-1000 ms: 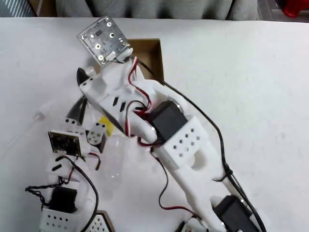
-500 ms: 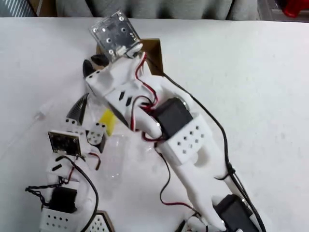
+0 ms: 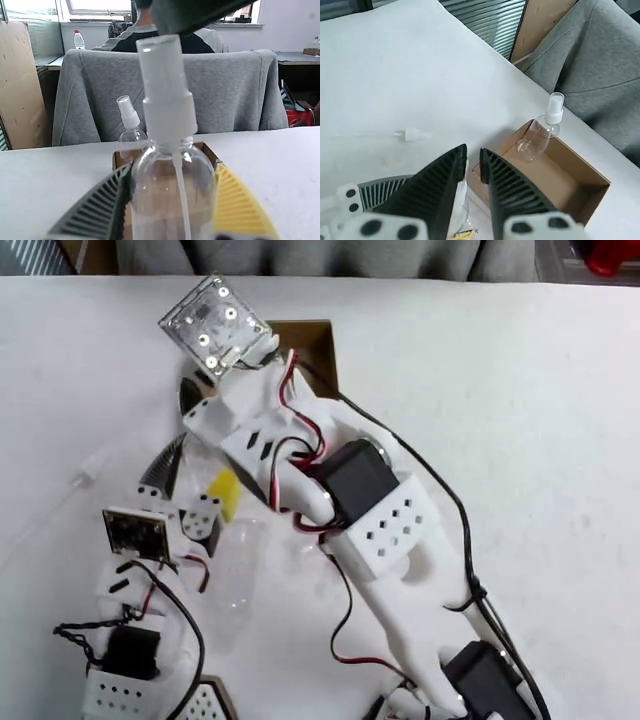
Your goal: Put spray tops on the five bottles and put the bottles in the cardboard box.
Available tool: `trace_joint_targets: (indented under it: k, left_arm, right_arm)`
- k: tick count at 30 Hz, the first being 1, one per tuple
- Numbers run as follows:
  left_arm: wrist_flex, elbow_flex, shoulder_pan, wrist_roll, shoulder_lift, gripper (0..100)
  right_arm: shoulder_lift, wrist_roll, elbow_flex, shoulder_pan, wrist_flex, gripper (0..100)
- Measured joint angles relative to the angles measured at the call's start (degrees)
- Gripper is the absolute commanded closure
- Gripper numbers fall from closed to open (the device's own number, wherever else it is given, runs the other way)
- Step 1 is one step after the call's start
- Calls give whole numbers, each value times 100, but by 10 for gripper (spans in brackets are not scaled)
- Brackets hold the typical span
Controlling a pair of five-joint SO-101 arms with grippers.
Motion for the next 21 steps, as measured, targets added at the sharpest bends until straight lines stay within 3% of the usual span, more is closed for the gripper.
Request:
trace_joint_targets:
  k: [21]
  left_arm:
    - [9,-9,-9,0,0,978]
  right_arm:
    - [0,334,-352,114,396,982]
